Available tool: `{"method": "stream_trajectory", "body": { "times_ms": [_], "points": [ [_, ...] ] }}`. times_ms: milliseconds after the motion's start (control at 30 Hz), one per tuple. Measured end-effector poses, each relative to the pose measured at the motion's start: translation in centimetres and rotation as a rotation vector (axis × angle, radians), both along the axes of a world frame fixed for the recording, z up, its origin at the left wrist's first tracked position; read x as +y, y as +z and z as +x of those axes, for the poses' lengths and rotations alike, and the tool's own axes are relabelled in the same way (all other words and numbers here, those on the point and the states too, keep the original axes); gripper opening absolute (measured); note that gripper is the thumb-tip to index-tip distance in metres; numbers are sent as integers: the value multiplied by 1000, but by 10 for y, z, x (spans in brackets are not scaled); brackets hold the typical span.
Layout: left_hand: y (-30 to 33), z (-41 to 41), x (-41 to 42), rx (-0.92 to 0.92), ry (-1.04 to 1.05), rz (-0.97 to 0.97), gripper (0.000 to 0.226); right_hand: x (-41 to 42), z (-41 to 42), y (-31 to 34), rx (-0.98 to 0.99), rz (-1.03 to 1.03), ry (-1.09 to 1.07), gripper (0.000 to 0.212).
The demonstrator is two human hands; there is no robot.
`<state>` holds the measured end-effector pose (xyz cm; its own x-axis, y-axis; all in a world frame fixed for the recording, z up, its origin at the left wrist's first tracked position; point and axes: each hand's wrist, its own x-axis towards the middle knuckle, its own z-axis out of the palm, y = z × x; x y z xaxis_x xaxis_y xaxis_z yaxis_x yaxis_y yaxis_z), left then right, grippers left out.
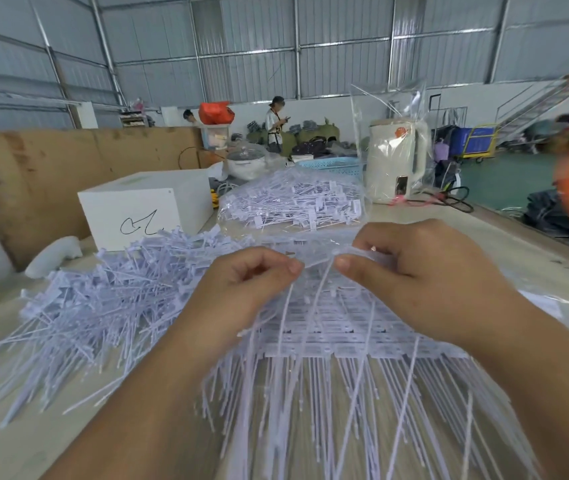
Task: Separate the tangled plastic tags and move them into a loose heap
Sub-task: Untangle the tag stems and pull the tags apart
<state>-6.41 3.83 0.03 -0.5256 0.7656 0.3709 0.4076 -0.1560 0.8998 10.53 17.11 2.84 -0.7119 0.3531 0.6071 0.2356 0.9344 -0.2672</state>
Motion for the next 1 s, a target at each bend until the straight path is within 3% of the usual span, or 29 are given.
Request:
{"method": "stream_trajectory", "body": {
  "times_ms": [167,333,400,467,533,667,833,1000],
  "points": [
    [1,-2,-2,-41,-47,-55,30,1,1,3,-244,-28,-151,53],
    [-5,2,2,98,-51,-145,27,0,0,-1,-510,69,-147,18],
    [-8,3,3,147,-45,-143,23,-5,-4,-3,-477,75,-30,7],
    [-8,5,4,170,-60,-108,24,-10,-6,-2,-408,-85,73,6],
    [-8,6,3,161,-106,-80,24,-12,-8,-4,-342,-233,126,18],
    [-6,5,1,121,-184,-83,12,-6,-9,-6,-282,-334,188,37],
    [-3,2,0,-184,-239,-26,12,-5,-7,-3,-195,-447,317,37],
    [-4,-3,-4,-417,-428,-65,47,-8,-6,-5,-206,-451,352,35]
  ]
}}
